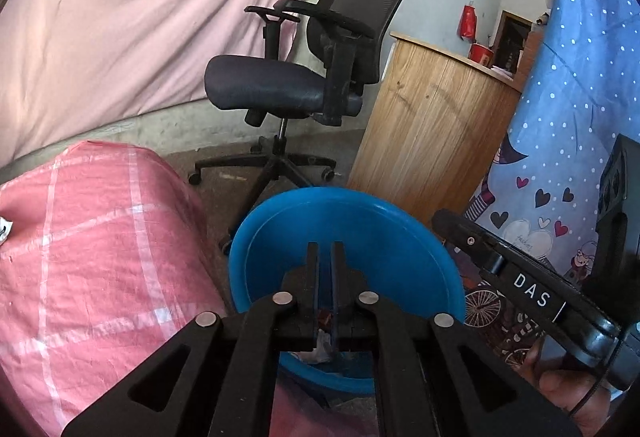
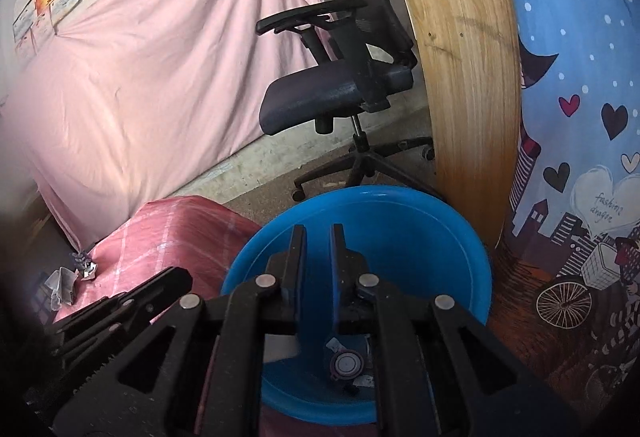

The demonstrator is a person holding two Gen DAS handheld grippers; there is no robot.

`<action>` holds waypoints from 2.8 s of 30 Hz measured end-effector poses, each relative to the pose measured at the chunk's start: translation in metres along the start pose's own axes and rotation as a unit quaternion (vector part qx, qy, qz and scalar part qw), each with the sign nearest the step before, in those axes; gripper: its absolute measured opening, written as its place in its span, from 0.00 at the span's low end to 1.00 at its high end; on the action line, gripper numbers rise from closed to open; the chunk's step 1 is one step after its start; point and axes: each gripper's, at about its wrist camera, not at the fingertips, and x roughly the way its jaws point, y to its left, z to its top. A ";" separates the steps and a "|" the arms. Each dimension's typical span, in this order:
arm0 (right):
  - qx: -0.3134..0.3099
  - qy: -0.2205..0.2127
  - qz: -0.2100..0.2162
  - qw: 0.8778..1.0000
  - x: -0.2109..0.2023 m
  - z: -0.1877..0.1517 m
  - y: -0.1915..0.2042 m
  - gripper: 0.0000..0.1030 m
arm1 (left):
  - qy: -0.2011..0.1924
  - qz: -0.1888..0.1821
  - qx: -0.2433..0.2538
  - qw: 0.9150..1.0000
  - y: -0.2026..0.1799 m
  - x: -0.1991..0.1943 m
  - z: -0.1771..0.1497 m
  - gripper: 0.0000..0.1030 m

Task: Collect trash
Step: 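Carry the battery with the right gripper while the left carries the phone case to the basin, then open both, then move both grippers back over the white mask and blue wrapper on the bed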

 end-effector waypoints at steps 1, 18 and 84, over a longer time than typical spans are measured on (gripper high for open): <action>0.000 0.000 0.000 1.000 0.000 0.000 0.000 0.25 | -0.001 0.000 0.001 1.000 0.000 -0.001 0.000 0.06; -0.030 -0.045 0.013 0.998 -0.013 0.004 0.019 0.49 | -0.055 0.050 -0.011 0.997 0.018 -0.044 0.003 0.27; -0.282 0.031 0.198 0.938 0.082 -0.056 0.277 1.00 | -0.068 0.289 -0.140 0.945 0.257 -0.167 -0.080 0.65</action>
